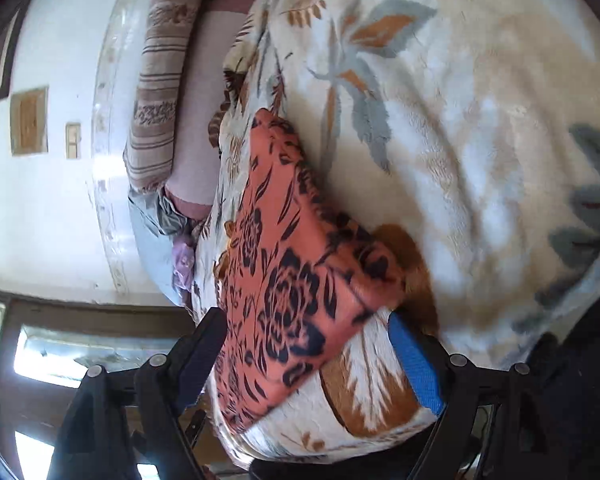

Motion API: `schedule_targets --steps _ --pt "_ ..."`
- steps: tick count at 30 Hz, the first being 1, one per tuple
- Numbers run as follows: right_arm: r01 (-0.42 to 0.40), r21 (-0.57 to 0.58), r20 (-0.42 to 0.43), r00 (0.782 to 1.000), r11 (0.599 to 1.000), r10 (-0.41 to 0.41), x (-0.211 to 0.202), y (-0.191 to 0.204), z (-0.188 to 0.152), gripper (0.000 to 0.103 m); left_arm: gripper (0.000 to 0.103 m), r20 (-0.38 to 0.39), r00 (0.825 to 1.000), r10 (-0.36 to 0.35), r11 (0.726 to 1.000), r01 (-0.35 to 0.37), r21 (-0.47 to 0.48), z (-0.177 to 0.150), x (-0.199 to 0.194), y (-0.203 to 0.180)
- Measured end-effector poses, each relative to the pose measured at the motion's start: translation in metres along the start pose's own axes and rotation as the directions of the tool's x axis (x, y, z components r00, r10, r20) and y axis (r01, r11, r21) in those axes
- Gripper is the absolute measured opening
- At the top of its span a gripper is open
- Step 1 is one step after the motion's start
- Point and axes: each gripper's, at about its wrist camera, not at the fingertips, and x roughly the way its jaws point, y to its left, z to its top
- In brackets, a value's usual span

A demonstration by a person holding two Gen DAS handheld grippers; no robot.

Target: Fold small clothes

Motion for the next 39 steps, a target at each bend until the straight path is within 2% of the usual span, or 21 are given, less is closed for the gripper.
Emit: schedule_targets --steps 2,3,4,5,7,9,10,12,13,14,15,16,17,19,22,23,25,28,33,35,39 --pt "-0.016 0.034 0.014 1.0 0.999 0.016 0.004 -0.001 0.006 0.081 0.074 0.004 1.0 -0.018 1.0 0.018 0.017 0.008 0.003 -0.018" --pt "-0.009 0.02 0.024 1.0 1.0 0.009 0.003 0.002 0.008 0.065 0.074 0.006 1.0 -0.03 0.999 0.03 0.027 0.011 0.003 -0.026" --pt "0.026 -0.004 0.031 0.999 1.0 -0.026 0.005 0.005 0.011 0.042 0.074 0.01 0.999 -0.042 0.998 0.042 0.036 0.012 0.004 -0.035" --pt "0.068 -0.001 0.027 0.997 0.998 -0.068 0.009 0.004 0.015 0.032 0.074 0.015 0.998 -0.058 0.997 0.057 0.046 0.014 0.004 -0.043" --pt "0.083 -0.003 0.008 0.997 0.997 -0.083 0.015 0.002 0.018 0.012 0.074 0.028 0.996 -0.081 0.994 0.078 0.078 0.018 0.006 -0.063" --pt "0.167 -0.169 0.066 0.985 0.971 -0.158 0.003 0.033 0.011 0.011 0.074 0.033 0.997 -0.068 0.992 0.065 0.107 0.018 0.011 -0.075" --pt "0.214 -0.248 0.105 0.975 0.945 -0.194 -0.001 0.05 0.005 0.011 0.074 0.015 0.999 -0.047 0.992 0.045 0.116 0.017 0.018 -0.078" --pt "0.28 -0.314 0.116 0.96 0.907 -0.256 0.004 0.054 0.005 0.011 0.074 -0.066 0.998 0.026 0.989 -0.016 0.145 0.005 0.051 -0.079" --pt "0.32 -0.31 0.08 0.947 0.896 -0.31 0.017 0.042 0.01 0.014 0.074 -0.142 0.987 0.074 0.984 -0.05 0.168 -0.005 0.075 -0.078" --pt "0.301 -0.285 0.033 0.952 0.91 -0.305 0.025 0.028 0.015 0.02 0.077 -0.195 0.978 0.079 0.986 -0.049 0.157 -0.015 0.092 -0.073" --pt "0.238 -0.245 0.023 0.971 0.94 -0.24 0.021 0.021 0.019 0.021 0.078 -0.137 0.989 0.061 0.99 -0.043 0.135 -0.017 0.088 -0.07" --pt "0.203 -0.225 0.008 0.978 0.953 -0.207 0.014 0.02 0.021 0.03 0.078 -0.139 0.988 0.061 0.989 -0.041 0.143 -0.016 0.083 -0.07" --pt "0.216 -0.24 0.015 0.976 0.947 -0.219 0.007 0.023 0.022 0.035 0.077 -0.143 0.988 0.06 0.989 -0.04 0.144 -0.015 0.079 -0.07" --pt "0.201 -0.273 0.051 0.98 0.941 -0.195 -0.013 0.035 0.027 0.062 0.077 -0.139 0.989 0.047 0.99 -0.028 0.137 -0.013 0.073 -0.069" --pt "0.166 -0.321 0.086 0.986 0.932 -0.146 -0.026 0.059 0.049 0.065 0.077 -0.117 0.993 0.029 0.99 -0.012 0.143 -0.014 0.073 -0.071" --pt "0.134 -0.335 0.068 0.991 0.933 -0.118 -0.02 0.066 0.058 0.072 0.078 -0.133 0.991 0.023 0.99 -0.005 0.139 -0.018 0.08 -0.069" --pt "0.086 -0.356 -0.005 0.996 0.93 -0.094 0.005 0.081 0.085 0.074 0.081 -0.096 0.995 0.014 0.992 -0.002 0.125 -0.023 0.083 -0.067" --pt "0.032 -0.324 -0.123 0.99 0.946 -0.076 0.049 0.085 0.123 0.074 0.081 -0.093 0.996 0.007 0.992 0.005 0.128 -0.024 0.083 -0.067" --pt "0.07 -0.215 -0.189 0.976 0.974 -0.112 0.106 0.079 0.169 0.074 0.081 -0.091 0.996 -0.009 0.991 0.021 0.129 -0.024 0.083 -0.065" --pt "0.119 -0.239 -0.169 0.972 0.964 -0.162 0.114 0.081 0.173 0.074 0.081 -0.084 0.996 -0.017 0.991 0.027 0.129 -0.025 0.083 -0.064" --pt "0.141 -0.281 -0.201 0.959 0.949 -0.202 0.128 0.084 0.171 0.073 0.082 -0.075 0.997 -0.034 0.99 0.044 0.134 -0.025 0.084 -0.061"
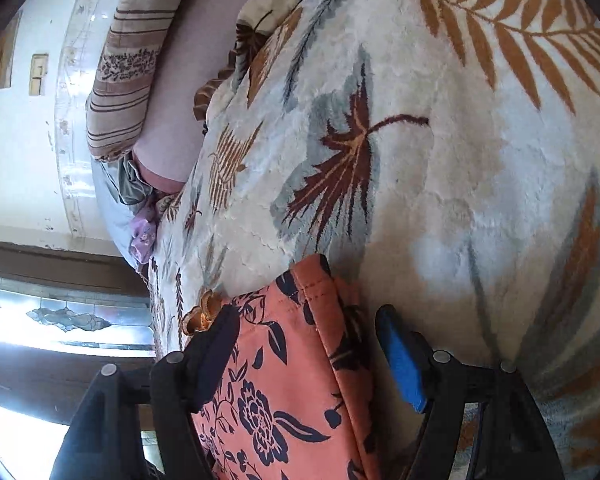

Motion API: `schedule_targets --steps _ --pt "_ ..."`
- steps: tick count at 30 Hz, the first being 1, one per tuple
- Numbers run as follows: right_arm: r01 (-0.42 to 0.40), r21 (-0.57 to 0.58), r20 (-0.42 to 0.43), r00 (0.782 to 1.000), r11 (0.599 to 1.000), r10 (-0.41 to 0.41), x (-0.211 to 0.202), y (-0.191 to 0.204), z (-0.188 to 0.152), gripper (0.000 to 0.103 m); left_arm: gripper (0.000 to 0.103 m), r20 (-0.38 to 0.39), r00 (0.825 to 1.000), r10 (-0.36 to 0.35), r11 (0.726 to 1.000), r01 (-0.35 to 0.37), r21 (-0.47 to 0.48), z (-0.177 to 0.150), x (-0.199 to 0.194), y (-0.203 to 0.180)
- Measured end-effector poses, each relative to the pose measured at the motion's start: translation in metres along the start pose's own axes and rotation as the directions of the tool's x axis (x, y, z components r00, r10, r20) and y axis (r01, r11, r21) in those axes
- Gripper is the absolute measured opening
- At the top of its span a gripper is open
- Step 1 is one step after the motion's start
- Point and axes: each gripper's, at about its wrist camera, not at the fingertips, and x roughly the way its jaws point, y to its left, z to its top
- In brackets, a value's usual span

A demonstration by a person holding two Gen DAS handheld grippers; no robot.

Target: Fold small clothes

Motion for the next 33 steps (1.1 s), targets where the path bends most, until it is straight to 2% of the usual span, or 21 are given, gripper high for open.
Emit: schedule_targets --steps 1,2,3,6,7,8,9,11,12,14,16,18,20,21,22,23,24,25,29,31,33 --pt "0.022 -0.033 -0.015 1.0 0.999 -0.023 0.004 0.006 0.0 0.071 0.082 0.003 1.0 -0.003 1.0 0.003 0.001 0.0 0.0 0.0" --pt "0.055 -0.071 -0.027 0.998 0.996 -0.057 0.009 0.014 -0.001 0.048 0.082 0.006 1.0 -0.007 1.0 0.007 0.002 -0.001 0.0 0.001" --pt "0.119 -0.122 -0.028 0.992 0.985 -0.124 0.012 0.025 -0.004 0.012 0.082 0.007 1.0 -0.01 1.0 0.01 0.002 -0.001 0.0 0.001" --pt "0.216 -0.265 0.06 0.976 0.94 -0.208 0.002 0.062 -0.02 0.012 0.083 0.015 1.0 -0.018 1.0 0.018 0.002 -0.001 0.0 0.002" --pt "0.273 -0.29 0.101 0.962 0.917 -0.254 0.001 0.065 -0.022 0.012 0.083 0.02 1.0 -0.017 1.0 0.017 0.002 -0.002 0.0 0.002" --pt "0.341 -0.286 0.102 0.94 0.895 -0.326 0.01 0.059 -0.02 0.012 0.083 0.024 1.0 -0.016 1.0 0.016 0.002 -0.002 0.0 0.001" --pt "0.367 -0.248 0.055 0.929 0.896 -0.365 0.024 0.044 -0.018 0.012 0.083 0.023 1.0 -0.015 1.0 0.015 0.002 -0.002 0.001 0.001" --pt "0.323 -0.187 0.078 0.946 0.928 -0.314 0.017 0.035 -0.015 0.019 0.082 0.001 1.0 -0.026 1.0 0.026 0.001 0.002 -0.003 0.004" --pt "0.315 -0.174 0.103 0.948 0.933 -0.301 0.009 0.039 -0.017 0.024 0.073 -0.004 1.0 -0.028 0.999 0.028 -0.015 0.004 -0.009 0.008" --pt "0.346 -0.195 0.163 0.934 0.918 -0.318 -0.009 0.053 -0.025 0.036 0.069 0.054 0.998 -0.012 0.996 0.017 -0.085 0.006 -0.034 0.026" --pt "0.358 -0.219 0.247 0.92 0.908 -0.303 -0.036 0.072 -0.04 0.073 0.069 0.095 0.995 0.015 0.987 0.0 -0.161 0.0 -0.052 0.049" --pt "0.298 -0.262 0.293 0.931 0.918 -0.218 -0.057 0.091 -0.059 0.075 0.069 0.053 0.999 0.002 0.967 0.011 -0.253 -0.013 -0.05 0.074" --pt "0.224 -0.3 0.273 0.952 0.927 -0.142 -0.065 0.108 -0.083 0.075 0.064 -0.077 0.995 -0.063 0.944 0.034 -0.33 -0.032 -0.023 0.093" --pt "0.177 -0.321 0.252 0.963 0.93 -0.096 -0.066 0.115 -0.098 0.075 0.055 -0.07 0.993 -0.095 0.93 0.064 -0.361 -0.041 -0.018 0.1" --pt "0.142 -0.344 0.226 0.972 0.928 -0.064 -0.064 0.122 -0.112 0.075 0.045 -0.049 0.995 -0.089 0.929 0.065 -0.364 -0.044 -0.022 0.104" --pt "0.122 -0.362 0.199 0.979 0.924 -0.052 -0.056 0.129 -0.122 0.076 0.022 -0.046 0.993 -0.113 0.92 0.087 -0.382 -0.044 -0.027 0.108" --pt "0.107 -0.381 0.165 0.985 0.919 -0.046 -0.049 0.131 -0.136 0.076 0.018 -0.033 0.985 -0.168 0.898 0.139 -0.417 -0.045 -0.03 0.112" --pt "0.104 -0.397 0.132 0.99 0.912 -0.055 -0.04 0.13 -0.149 0.076 0.018 -0.029 0.982 -0.184 0.885 0.153 -0.44 -0.046 -0.033 0.114" --pt "0.131 -0.405 0.076 0.991 0.905 -0.109 -0.013 0.114 -0.182 0.076 0.022 -0.052 0.977 -0.207 0.882 0.163 -0.441 -0.049 -0.039 0.113" --pt "0.132 -0.374 0.044 0.991 0.918 -0.124 -0.003 0.097 -0.189 0.076 0.033 -0.08 0.98 -0.182 0.897 0.132 -0.422 -0.043 -0.049 0.112" --pt "0.142 -0.356 0.026 0.989 0.923 -0.143 0.003 0.084 -0.192 0.076 0.058 -0.028 0.987 -0.156 0.91 0.132 -0.392 -0.026 -0.064 0.117"
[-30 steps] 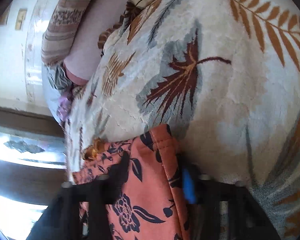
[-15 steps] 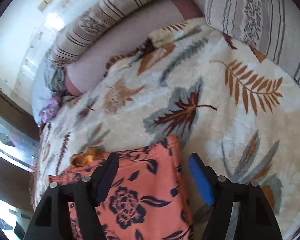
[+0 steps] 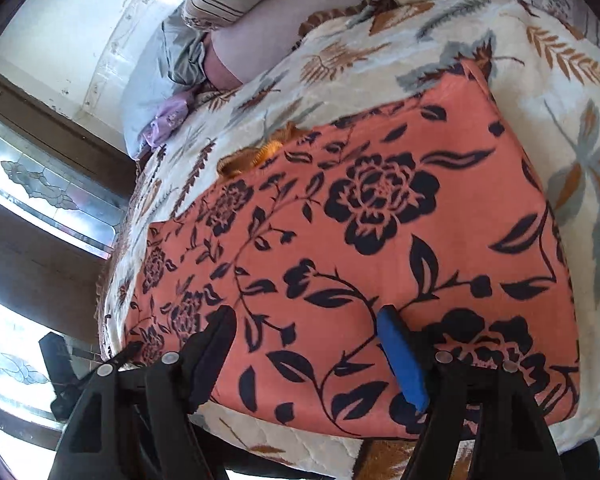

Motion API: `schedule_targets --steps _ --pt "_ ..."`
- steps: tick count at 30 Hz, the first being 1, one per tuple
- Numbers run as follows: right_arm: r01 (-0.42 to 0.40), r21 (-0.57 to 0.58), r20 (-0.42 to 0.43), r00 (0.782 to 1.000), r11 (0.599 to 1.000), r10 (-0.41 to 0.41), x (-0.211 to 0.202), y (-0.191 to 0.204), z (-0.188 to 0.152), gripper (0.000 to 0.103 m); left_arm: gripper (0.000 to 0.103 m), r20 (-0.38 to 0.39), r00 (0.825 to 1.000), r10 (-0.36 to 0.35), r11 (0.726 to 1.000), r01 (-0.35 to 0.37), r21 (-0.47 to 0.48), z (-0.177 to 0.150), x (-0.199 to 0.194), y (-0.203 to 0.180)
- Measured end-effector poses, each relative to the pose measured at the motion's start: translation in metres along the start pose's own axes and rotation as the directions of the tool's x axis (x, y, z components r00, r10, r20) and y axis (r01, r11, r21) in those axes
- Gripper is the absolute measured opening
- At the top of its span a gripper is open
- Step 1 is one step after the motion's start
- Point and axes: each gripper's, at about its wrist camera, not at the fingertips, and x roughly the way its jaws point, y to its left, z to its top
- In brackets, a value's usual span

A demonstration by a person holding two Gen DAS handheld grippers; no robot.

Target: Fold small clothes

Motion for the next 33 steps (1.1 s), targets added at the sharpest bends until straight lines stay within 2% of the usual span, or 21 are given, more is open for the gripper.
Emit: schedule_targets --steps 1,2,3,4,5,8,9,10,11,12,13,16,17,18,20,21,23,25,29,31,33 --pt "-0.015 0.008 0.005 1.0 1.0 0.015 0.002 -0.004 -0.001 0.076 0.068 0.047 0.999 -0.006 1.0 0.006 0.007 0.013 -0.005 -0.002" --pt "-0.027 0.012 0.013 1.0 1.0 0.027 0.002 -0.006 -0.002 0.076 0.087 0.092 0.996 -0.009 1.0 0.008 0.011 0.028 -0.008 -0.004" --pt "-0.036 0.017 0.014 0.999 0.999 0.036 0.001 -0.008 -0.003 0.077 0.092 0.126 0.992 -0.007 1.0 0.006 0.01 0.044 -0.005 -0.005" --pt "-0.044 0.022 0.015 0.999 0.999 0.043 0.002 -0.009 -0.003 0.078 0.092 0.135 0.991 -0.007 1.0 0.005 0.012 0.059 0.005 -0.005" --pt "-0.049 0.026 0.015 0.999 0.998 0.049 0.0 -0.012 -0.003 0.078 0.092 0.106 0.994 -0.013 1.0 0.011 0.016 0.076 0.022 -0.006" --pt "-0.057 0.024 0.018 0.998 0.998 0.057 -0.002 -0.012 -0.004 0.078 0.089 -0.061 0.998 -0.014 0.999 0.011 -0.04 0.118 0.094 0.002" --pt "-0.062 0.022 0.017 0.998 0.998 0.061 -0.003 -0.013 -0.004 0.078 0.038 -0.091 0.996 0.002 0.998 -0.008 -0.065 0.126 0.113 0.009" --pt "-0.068 0.022 0.017 0.998 0.997 0.068 -0.003 -0.015 -0.004 0.078 0.007 -0.143 0.989 0.032 0.997 -0.042 -0.067 0.134 0.133 0.016" --pt "-0.074 0.026 0.016 0.997 0.997 0.074 -0.001 -0.012 -0.003 0.078 0.011 -0.162 0.986 -0.025 0.987 -0.001 -0.16 0.137 0.142 0.03" --pt "-0.081 0.031 0.013 0.997 0.996 0.08 0.0 -0.012 -0.003 0.078 0.01 -0.164 0.983 -0.081 0.964 0.035 -0.263 0.137 0.143 0.042" --pt "-0.088 0.042 0.009 0.996 0.995 0.088 -0.002 -0.014 -0.003 0.078 0.01 -0.151 0.984 -0.098 0.954 0.049 -0.295 0.135 0.139 0.045" --pt "-0.121 0.091 0.016 0.993 0.988 0.12 -0.007 -0.022 -0.002 0.078 0.018 -0.102 0.994 -0.026 0.982 0.007 -0.189 0.123 0.125 0.031" --pt "-0.129 0.114 0.02 0.992 0.985 0.127 -0.009 -0.024 -0.002 0.078 0.025 -0.085 0.996 -0.016 0.984 0.001 -0.178 0.117 0.117 0.029" --pt "-0.134 0.137 0.032 0.991 0.981 0.131 -0.014 -0.026 -0.002 0.078 0.04 -0.066 0.998 0.002 0.984 -0.014 -0.178 0.112 0.107 0.028" --pt "-0.142 0.152 0.081 0.988 0.978 0.131 -0.028 -0.026 -0.004 0.079 0.057 -0.013 0.997 0.073 0.981 -0.074 -0.179 0.1 0.084 0.03" --pt "-0.147 0.161 0.104 0.986 0.976 0.131 -0.036 -0.025 -0.008 0.081 0.06 0.023 0.995 0.092 0.982 -0.087 -0.169 0.091 0.071 0.028" --pt "-0.181 0.204 0.143 0.978 0.962 0.154 -0.049 -0.028 -0.02 0.084 0.063 0.057 0.995 0.083 0.99 -0.075 -0.122 0.077 0.05 0.024" --pt "-0.231 0.279 0.167 0.968 0.932 0.19 -0.054 -0.036 -0.042 0.085 0.067 0.077 0.994 0.083 0.995 -0.078 -0.067 0.061 0.036 0.012" --pt "-0.278 0.409 0.173 0.959 0.869 0.225 -0.047 -0.055 -0.085 0.085 0.075 0.091 0.99 0.105 0.993 -0.11 0.052 0.029 0.024 -0.025" --pt "-0.274 0.459 0.177 0.96 0.845 0.216 -0.042 -0.065 -0.095 0.086 0.075 0.085 0.988 0.125 0.984 -0.135 0.115 0.015 0.025 -0.044" --pt "-0.295 0.478 0.223 0.952 0.827 0.211 -0.044 -0.073 -0.094 0.086 0.075 0.069 0.988 0.14 0.974 -0.15 0.168 0.007 0.029 -0.059"
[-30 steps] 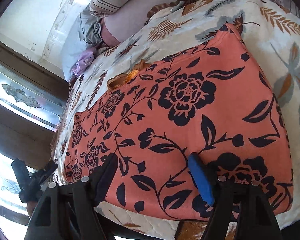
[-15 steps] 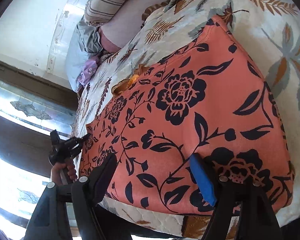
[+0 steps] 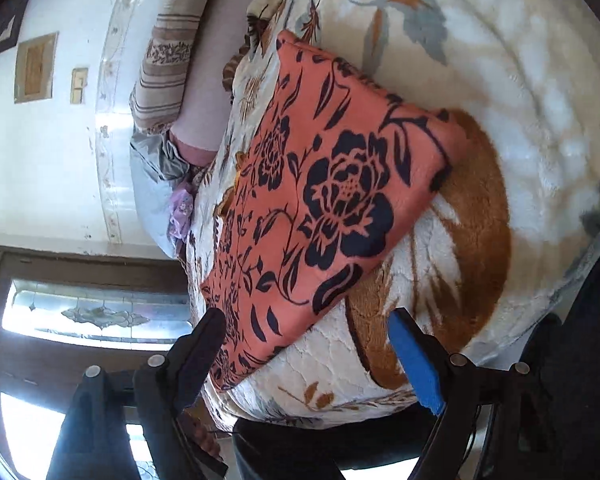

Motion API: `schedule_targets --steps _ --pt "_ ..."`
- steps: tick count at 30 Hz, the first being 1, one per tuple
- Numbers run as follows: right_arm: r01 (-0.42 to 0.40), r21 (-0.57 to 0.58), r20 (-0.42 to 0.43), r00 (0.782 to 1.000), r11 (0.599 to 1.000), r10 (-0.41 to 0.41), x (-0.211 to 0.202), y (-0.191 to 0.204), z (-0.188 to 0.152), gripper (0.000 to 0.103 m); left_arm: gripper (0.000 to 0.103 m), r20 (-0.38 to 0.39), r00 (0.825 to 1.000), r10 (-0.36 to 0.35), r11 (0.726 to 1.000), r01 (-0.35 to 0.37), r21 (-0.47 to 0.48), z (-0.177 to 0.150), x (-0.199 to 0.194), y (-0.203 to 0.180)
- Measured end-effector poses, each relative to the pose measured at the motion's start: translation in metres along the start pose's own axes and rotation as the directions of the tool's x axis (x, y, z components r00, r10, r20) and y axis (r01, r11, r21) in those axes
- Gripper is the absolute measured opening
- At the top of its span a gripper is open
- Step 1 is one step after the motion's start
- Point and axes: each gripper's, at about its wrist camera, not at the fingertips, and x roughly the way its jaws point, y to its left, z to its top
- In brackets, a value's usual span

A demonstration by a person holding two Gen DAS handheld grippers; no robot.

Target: Fold small clothes

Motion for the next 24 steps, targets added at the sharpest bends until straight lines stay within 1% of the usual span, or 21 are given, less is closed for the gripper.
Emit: schedule_targets --steps 2,4,8,10,20,24 --pt "0.006 0.013 0.059 0.998 1.0 -0.007 -0.005 -0.002 0.01 0.086 0.075 -0.009 1.0 0.023 1.0 -0.023 0.02 -0.004 -0.002 -0.01" --pt "0.025 0.032 0.096 0.995 0.999 -0.027 -0.006 -0.005 0.021 0.086 0.075 -0.011 1.0 0.028 0.999 -0.027 0.016 -0.006 -0.003 -0.015" --pt "0.03 0.038 0.103 0.994 0.999 -0.033 -0.004 -0.008 0.033 0.086 0.075 -0.022 1.0 0.022 1.0 -0.022 0.005 -0.007 -0.004 -0.021" --pt "0.04 0.024 0.109 0.993 0.999 -0.042 -0.004 -0.005 0.035 0.086 0.075 -0.022 0.999 0.032 0.999 -0.031 0.011 -0.009 -0.005 -0.024" --pt "0.042 0.03 0.117 0.992 0.999 -0.045 -0.007 -0.007 0.046 0.086 0.075 -0.032 0.999 0.039 0.999 -0.039 0.023 -0.01 -0.005 -0.03" --pt "0.052 0.021 0.124 0.991 0.998 -0.054 -0.006 -0.006 0.05 0.086 0.075 -0.021 0.999 0.03 0.999 -0.03 0.013 -0.006 -0.011 -0.033"
